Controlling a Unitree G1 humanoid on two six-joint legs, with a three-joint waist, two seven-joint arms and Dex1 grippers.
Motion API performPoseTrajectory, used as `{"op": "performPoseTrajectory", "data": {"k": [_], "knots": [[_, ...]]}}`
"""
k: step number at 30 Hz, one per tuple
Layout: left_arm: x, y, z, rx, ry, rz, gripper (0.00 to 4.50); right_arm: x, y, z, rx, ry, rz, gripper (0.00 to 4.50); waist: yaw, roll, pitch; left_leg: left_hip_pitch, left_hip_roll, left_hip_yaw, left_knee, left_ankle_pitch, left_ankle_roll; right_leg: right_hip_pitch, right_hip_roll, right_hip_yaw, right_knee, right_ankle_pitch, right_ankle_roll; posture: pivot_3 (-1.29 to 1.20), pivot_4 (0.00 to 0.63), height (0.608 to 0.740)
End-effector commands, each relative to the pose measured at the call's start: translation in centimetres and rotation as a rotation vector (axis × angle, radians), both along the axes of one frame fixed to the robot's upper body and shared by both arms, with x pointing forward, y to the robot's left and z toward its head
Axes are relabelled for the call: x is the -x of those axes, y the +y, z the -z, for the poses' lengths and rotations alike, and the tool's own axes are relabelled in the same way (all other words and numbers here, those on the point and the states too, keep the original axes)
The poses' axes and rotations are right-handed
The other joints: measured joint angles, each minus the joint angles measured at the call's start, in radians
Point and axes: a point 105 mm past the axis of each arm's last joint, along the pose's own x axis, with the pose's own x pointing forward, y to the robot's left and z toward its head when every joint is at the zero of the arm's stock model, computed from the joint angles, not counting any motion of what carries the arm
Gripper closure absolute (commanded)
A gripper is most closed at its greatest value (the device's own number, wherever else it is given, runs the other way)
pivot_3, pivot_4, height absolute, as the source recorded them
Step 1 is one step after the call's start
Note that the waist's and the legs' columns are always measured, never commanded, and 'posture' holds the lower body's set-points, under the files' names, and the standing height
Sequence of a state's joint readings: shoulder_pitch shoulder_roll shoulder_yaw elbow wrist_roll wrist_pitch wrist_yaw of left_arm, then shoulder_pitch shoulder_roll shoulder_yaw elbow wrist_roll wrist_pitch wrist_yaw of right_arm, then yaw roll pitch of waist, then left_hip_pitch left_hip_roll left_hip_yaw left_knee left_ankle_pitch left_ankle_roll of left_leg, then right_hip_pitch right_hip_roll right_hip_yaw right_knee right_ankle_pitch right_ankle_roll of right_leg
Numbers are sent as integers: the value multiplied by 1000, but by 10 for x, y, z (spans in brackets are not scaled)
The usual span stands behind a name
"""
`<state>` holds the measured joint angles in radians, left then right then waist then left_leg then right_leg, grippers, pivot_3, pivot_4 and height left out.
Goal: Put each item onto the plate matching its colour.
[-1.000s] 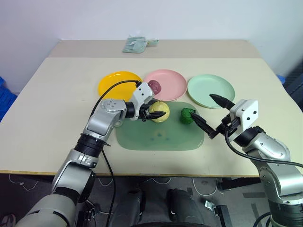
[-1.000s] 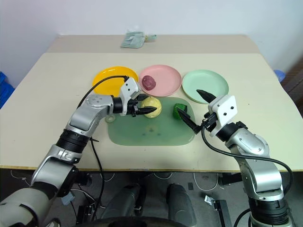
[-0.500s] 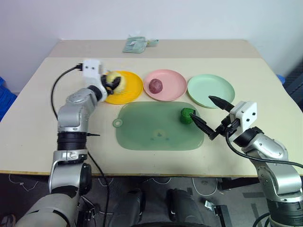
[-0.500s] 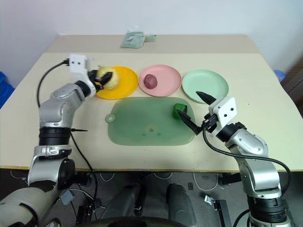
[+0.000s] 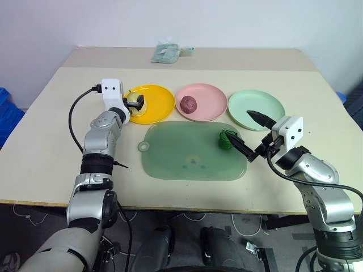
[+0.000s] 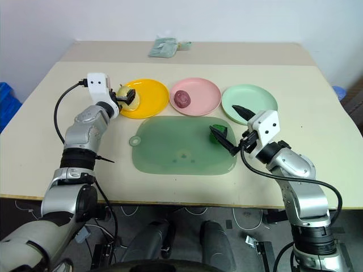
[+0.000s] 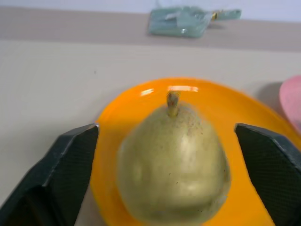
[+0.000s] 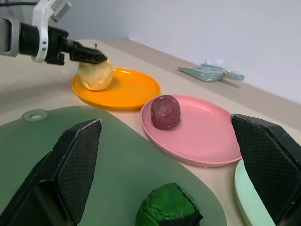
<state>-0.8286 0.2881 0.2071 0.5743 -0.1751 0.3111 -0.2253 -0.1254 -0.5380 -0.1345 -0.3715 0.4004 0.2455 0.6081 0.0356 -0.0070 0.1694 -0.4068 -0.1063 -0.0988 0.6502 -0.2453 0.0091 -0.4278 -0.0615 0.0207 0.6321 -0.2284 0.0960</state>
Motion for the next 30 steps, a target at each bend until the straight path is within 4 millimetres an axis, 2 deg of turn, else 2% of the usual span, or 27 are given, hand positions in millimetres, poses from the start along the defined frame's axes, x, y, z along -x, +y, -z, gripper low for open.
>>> {"op": "performPoseTrajectory", "data": {"k": [1,3,6,10,14,17,20,27,30], "knots": [[6,-3,-31,-8,-133,68,22,3,12,-8,-6,-26,-24,0,-1,0,0,0,0,0,0,0,0,0,0,0,0,0,0,0,150,740],[18,-12,-39,11,-180,171,22,-1,14,2,11,15,-4,0,-2,0,0,0,0,0,0,0,0,0,0,0,0,0,0,0,150,740],[56,-28,-45,-39,-237,421,22,-8,19,25,60,80,8,0,-10,0,0,0,0,1,0,1,-1,0,0,1,0,0,0,0,150,740],[102,-36,-50,-99,-219,672,22,-13,28,33,31,110,-9,0,-28,1,0,0,1,1,-2,1,-2,-1,0,1,0,0,-1,0,150,740],[142,-44,-39,-265,-196,897,22,-20,30,45,58,147,2,0,-26,2,-1,1,1,1,-2,0,0,0,0,1,0,0,-1,0,150,740],[164,-47,-31,-302,-163,1008,22,-26,30,51,68,162,9,0,-25,2,-1,1,1,1,-2,0,0,0,0,1,0,0,-2,0,150,740],[175,-46,-25,-327,-138,1066,22,-32,29,57,77,178,27,0,-24,2,-1,1,1,1,-2,0,0,0,0,1,0,0,-2,0,150,740],[182,-48,-20,-337,-133,1089,22,-45,20,75,114,216,97,0,-25,2,-1,1,1,1,-2,0,0,0,0,1,0,0,-2,0,150,740],[180,-48,-15,-346,-136,1071,0,-51,16,77,119,218,121,902,-26,2,-1,2,1,1,-3,0,0,0,0,1,0,0,-2,0,150,740]]}}
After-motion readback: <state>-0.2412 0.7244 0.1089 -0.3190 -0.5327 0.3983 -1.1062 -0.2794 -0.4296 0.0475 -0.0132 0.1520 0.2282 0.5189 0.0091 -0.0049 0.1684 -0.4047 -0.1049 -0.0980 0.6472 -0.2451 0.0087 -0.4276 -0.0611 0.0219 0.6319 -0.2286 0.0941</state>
